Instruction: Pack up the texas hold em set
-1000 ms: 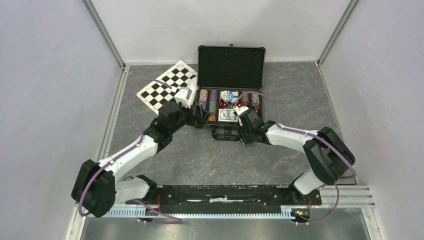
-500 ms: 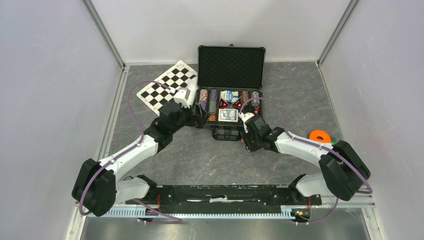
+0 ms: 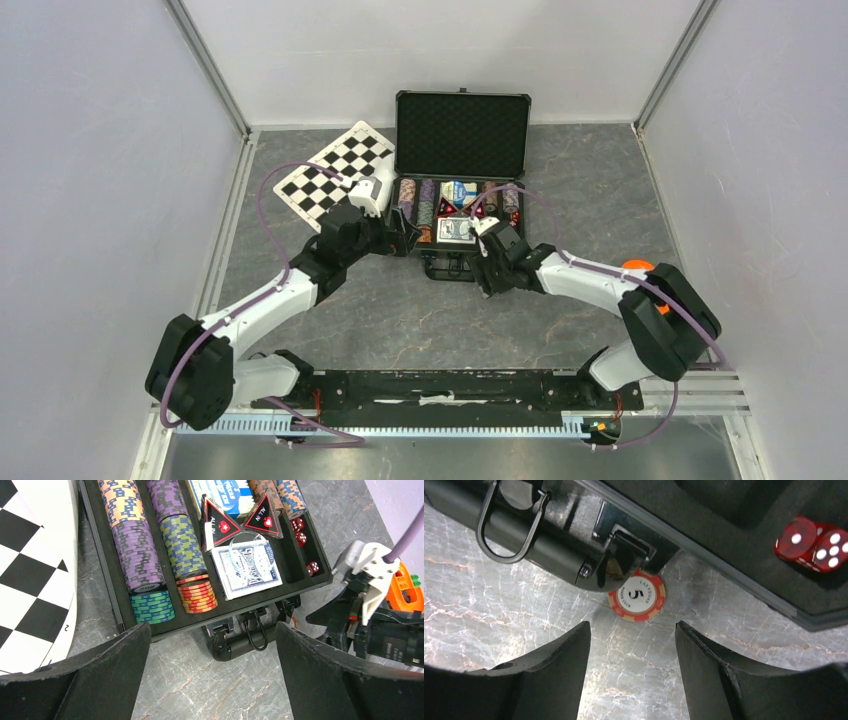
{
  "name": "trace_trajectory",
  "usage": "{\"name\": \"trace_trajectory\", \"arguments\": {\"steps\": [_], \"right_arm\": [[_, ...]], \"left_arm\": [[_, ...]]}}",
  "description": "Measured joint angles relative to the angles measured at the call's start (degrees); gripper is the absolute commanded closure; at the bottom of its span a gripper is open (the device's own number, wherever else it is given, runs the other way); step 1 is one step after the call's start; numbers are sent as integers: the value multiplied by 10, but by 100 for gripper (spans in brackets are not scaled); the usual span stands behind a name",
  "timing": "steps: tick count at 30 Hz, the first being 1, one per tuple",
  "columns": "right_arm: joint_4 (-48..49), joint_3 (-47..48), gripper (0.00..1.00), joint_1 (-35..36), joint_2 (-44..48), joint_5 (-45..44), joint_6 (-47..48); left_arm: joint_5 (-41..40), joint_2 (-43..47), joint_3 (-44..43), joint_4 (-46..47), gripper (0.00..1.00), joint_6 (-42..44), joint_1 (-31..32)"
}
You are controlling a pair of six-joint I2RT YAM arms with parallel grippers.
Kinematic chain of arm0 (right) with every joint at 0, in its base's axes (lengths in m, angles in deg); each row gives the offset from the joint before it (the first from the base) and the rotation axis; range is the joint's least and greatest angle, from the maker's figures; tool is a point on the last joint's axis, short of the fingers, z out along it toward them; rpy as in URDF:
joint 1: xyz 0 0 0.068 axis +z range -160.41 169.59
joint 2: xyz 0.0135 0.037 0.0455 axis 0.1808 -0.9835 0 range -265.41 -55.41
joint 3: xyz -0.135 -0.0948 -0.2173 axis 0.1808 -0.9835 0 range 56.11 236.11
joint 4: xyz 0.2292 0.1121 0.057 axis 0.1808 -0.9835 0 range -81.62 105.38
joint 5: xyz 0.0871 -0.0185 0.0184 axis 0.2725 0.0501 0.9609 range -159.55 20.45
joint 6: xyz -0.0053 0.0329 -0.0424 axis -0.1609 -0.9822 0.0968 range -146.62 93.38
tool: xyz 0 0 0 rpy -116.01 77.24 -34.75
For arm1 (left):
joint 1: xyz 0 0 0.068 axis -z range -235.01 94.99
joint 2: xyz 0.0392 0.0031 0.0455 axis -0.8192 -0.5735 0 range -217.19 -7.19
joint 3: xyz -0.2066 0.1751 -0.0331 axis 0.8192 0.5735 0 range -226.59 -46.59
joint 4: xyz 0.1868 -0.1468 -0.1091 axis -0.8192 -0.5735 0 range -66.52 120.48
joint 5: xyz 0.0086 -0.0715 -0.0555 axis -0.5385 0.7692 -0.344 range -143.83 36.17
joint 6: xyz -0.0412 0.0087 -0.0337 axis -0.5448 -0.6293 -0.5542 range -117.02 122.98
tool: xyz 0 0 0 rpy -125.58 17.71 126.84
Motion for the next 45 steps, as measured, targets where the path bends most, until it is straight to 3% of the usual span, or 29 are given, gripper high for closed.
{"name": "trace_trajectory", "arguments": {"steps": [10, 21, 27, 37, 43, 45], "right_arm": [[35, 36, 36, -9, -68, 1, 17], [24, 38, 58, -22, -66, 16, 25], [27, 28, 62, -16, -57, 13, 20], [-16, -13, 61, 20, 23, 31, 3], [-39, -12, 34, 20, 50, 33, -2], [-41, -11, 30, 20, 50, 33, -1]], "left_arm": [[0, 1, 0, 0, 0, 0, 0], [0, 2, 0, 0, 0, 0, 0], [0, 4, 0, 0, 0, 0, 0], [4, 0, 0, -2, 0, 0, 0], [12, -5, -1, -8, 0, 0, 0], [18, -7, -5, -18, 0, -3, 0]]}}
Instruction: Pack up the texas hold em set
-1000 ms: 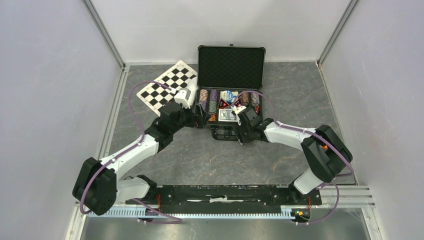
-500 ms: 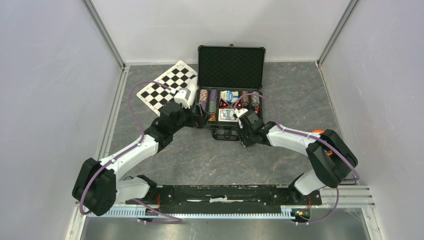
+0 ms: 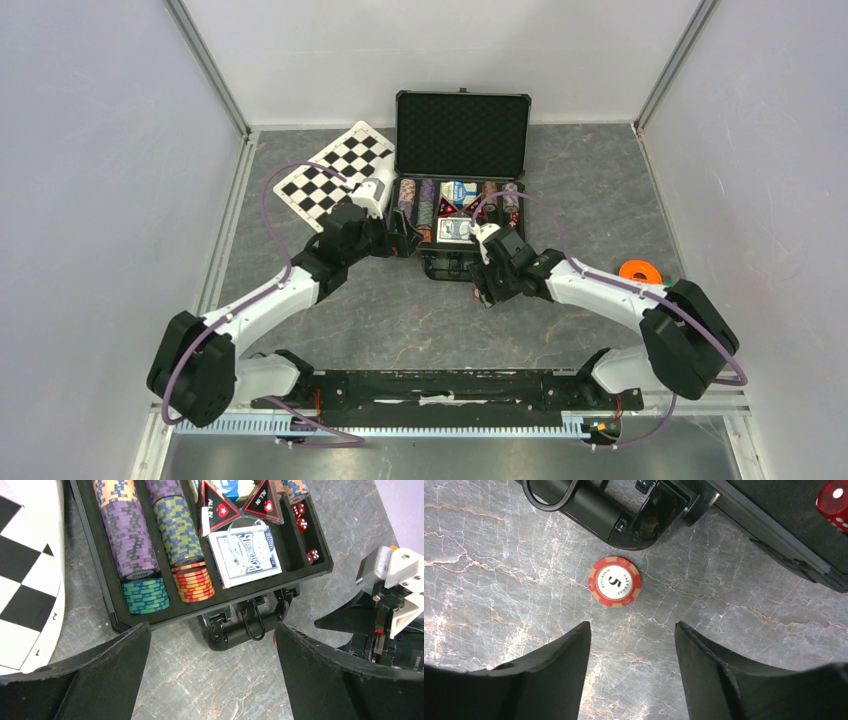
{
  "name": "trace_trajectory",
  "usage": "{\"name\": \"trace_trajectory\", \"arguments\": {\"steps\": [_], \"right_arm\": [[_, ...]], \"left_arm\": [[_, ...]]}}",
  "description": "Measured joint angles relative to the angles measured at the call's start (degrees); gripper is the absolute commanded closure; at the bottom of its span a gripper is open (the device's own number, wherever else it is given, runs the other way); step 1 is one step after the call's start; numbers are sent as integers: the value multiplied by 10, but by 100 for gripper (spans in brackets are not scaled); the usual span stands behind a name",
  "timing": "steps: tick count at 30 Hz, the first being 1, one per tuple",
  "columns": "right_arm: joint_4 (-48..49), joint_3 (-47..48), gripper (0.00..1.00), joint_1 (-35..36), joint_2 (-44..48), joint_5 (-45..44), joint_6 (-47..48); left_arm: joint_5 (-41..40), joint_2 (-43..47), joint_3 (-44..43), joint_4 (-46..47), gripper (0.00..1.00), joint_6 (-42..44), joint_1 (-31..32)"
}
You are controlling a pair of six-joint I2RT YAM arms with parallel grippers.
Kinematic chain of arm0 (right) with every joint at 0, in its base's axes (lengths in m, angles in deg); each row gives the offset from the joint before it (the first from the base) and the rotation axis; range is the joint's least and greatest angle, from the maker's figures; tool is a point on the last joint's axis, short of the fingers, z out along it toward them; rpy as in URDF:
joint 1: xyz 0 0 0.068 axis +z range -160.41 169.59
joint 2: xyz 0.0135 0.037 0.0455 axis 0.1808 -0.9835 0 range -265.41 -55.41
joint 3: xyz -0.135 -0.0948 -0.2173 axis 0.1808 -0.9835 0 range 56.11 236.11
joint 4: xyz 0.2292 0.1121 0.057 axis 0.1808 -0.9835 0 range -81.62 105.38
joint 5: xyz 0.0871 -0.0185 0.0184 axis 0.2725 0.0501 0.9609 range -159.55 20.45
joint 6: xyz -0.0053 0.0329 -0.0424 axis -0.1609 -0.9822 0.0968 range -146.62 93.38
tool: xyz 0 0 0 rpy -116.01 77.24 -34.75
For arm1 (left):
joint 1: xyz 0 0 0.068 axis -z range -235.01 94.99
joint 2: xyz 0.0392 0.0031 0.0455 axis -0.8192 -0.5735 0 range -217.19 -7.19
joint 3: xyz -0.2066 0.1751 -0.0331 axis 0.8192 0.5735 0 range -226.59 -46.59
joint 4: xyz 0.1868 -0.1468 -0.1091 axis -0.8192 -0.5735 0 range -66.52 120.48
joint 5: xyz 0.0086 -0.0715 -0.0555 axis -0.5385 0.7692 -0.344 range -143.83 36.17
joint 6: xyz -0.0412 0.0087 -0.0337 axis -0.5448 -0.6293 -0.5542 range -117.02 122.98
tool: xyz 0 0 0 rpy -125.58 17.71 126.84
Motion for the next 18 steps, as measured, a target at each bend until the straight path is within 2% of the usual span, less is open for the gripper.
{"name": "trace_trajectory", "arguments": {"steps": [9, 14, 18], "right_arm": [[-10, 55, 29, 5, -66, 4, -11], [-49, 105, 19, 6, -117, -1, -44], [-83, 117, 24, 6, -122, -1, -67]], "left_arm": [[-56, -1, -18, -98, 0, -24, 0], [-111, 25, -15, -130, 0, -43, 0], [-151, 64, 3, -132, 0, -59, 0]]}}
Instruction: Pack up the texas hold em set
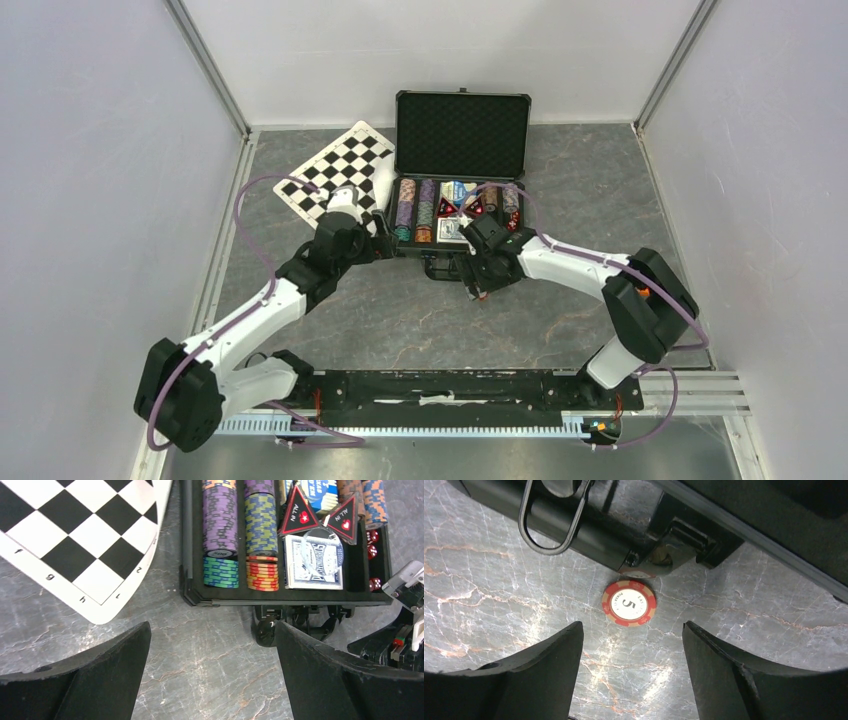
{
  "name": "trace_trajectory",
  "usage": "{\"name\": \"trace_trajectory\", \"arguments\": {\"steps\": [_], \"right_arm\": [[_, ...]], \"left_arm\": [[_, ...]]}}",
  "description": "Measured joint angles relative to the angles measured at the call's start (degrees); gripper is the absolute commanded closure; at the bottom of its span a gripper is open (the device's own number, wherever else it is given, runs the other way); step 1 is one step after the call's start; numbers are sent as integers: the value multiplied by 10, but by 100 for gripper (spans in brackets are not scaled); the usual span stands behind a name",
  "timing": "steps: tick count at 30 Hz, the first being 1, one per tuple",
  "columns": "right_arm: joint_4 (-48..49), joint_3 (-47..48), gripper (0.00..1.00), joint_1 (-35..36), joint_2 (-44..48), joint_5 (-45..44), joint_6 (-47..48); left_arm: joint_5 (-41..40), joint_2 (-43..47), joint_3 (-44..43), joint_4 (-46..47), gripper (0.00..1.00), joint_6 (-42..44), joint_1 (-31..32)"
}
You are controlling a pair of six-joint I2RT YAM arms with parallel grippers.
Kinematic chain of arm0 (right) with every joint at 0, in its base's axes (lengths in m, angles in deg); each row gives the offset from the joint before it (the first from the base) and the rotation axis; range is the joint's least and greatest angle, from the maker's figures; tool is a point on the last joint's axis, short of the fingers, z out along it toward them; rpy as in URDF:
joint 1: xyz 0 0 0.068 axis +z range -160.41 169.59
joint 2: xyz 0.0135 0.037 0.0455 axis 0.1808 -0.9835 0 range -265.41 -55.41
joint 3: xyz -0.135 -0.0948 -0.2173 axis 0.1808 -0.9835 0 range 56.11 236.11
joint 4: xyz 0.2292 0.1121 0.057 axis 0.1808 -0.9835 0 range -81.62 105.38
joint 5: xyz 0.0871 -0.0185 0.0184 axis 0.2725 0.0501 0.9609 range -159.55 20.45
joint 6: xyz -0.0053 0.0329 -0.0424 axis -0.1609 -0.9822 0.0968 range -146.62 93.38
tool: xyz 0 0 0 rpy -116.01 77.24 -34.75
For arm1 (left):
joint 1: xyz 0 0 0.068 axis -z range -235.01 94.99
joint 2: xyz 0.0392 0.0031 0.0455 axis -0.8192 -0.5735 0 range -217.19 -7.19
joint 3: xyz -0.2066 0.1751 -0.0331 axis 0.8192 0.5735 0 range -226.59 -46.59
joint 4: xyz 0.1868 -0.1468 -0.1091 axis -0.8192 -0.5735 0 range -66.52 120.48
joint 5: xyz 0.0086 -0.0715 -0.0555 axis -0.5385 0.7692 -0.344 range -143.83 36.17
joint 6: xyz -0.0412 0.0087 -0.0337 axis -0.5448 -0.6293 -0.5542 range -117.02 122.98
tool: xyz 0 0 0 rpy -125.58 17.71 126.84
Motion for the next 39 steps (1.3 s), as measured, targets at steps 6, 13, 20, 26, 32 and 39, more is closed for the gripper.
{"name": "trace_trajectory", "arguments": {"steps": [6, 13, 20, 26, 32, 39], "right_arm": [[-31, 48, 29, 5, -49, -7, -18], [-38, 55, 34, 17, -70, -19, -33], [-40, 55, 41, 18, -76, -33, -42], [-41, 56, 45, 18, -77, -38, -43], [-36, 55, 51, 18, -77, -39, -41], [-23, 49, 53, 20, -75, -48, -30]], "left_arm": [[-25, 21, 24, 0, 0, -3, 0], [-33, 21, 28, 2, 0, -3, 0], [-32, 21, 28, 4, 0, -3, 0], [-32, 21, 28, 4, 0, -3, 0], [-32, 24, 28, 4, 0, -3, 0], [-32, 28, 33, 5, 0, -3, 0]]}}
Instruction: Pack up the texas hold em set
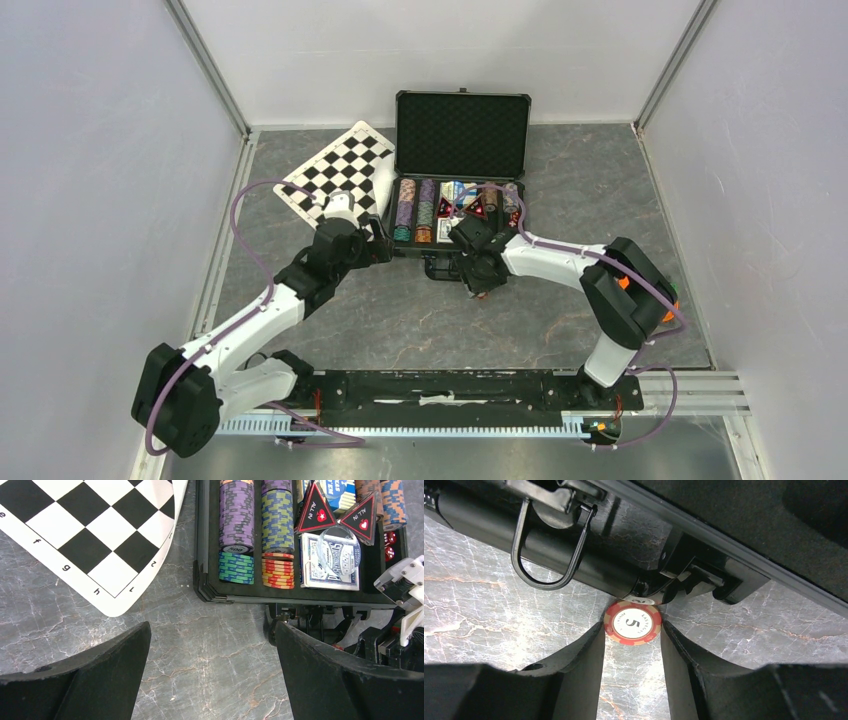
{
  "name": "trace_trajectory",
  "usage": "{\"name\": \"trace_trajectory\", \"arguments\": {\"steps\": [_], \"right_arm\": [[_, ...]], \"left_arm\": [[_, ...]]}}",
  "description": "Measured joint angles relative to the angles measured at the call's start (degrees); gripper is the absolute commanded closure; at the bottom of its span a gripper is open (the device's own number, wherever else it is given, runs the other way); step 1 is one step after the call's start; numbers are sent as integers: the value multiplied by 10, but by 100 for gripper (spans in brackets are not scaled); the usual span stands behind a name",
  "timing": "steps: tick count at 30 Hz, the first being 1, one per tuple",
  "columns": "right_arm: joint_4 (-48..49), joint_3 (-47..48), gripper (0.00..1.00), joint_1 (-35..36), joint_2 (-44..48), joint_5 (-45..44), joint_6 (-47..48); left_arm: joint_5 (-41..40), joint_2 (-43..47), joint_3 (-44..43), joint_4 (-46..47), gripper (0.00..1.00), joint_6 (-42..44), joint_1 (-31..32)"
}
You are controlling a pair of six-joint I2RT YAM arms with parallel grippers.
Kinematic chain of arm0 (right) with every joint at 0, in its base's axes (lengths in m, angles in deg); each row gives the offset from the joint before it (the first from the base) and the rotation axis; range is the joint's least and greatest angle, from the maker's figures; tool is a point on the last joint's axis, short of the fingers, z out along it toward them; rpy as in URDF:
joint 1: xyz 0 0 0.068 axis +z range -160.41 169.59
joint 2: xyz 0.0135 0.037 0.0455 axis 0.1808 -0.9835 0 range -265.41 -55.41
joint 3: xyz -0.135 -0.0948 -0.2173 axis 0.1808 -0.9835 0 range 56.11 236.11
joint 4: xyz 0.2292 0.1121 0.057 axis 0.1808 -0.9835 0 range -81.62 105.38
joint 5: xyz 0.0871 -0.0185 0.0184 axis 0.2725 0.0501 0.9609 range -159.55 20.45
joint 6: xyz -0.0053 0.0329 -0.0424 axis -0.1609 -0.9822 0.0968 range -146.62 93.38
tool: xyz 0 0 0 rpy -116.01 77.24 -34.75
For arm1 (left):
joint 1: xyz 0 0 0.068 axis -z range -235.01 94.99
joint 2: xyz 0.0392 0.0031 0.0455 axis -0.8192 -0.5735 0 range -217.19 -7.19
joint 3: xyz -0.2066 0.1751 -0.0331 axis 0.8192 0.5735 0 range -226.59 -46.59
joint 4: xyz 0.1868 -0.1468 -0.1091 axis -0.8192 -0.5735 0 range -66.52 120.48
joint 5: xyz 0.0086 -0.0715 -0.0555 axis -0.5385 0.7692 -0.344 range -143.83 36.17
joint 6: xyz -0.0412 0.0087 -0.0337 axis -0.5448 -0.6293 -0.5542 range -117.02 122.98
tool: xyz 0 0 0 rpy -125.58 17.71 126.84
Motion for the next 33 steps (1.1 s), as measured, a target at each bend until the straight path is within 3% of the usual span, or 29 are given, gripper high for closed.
{"name": "trace_trajectory", "arguments": {"steps": [16, 26, 33], "right_arm": [[5, -15, 56, 33, 20, -69, 7], [-26, 1, 49, 35, 66, -60, 8], [-31, -14, 44, -26, 115, -38, 23]], "left_arm": [[5, -2, 1, 5, 0, 0, 0], [36, -22, 1, 15, 0, 0, 0], [59, -24, 1, 28, 0, 0, 0]]}}
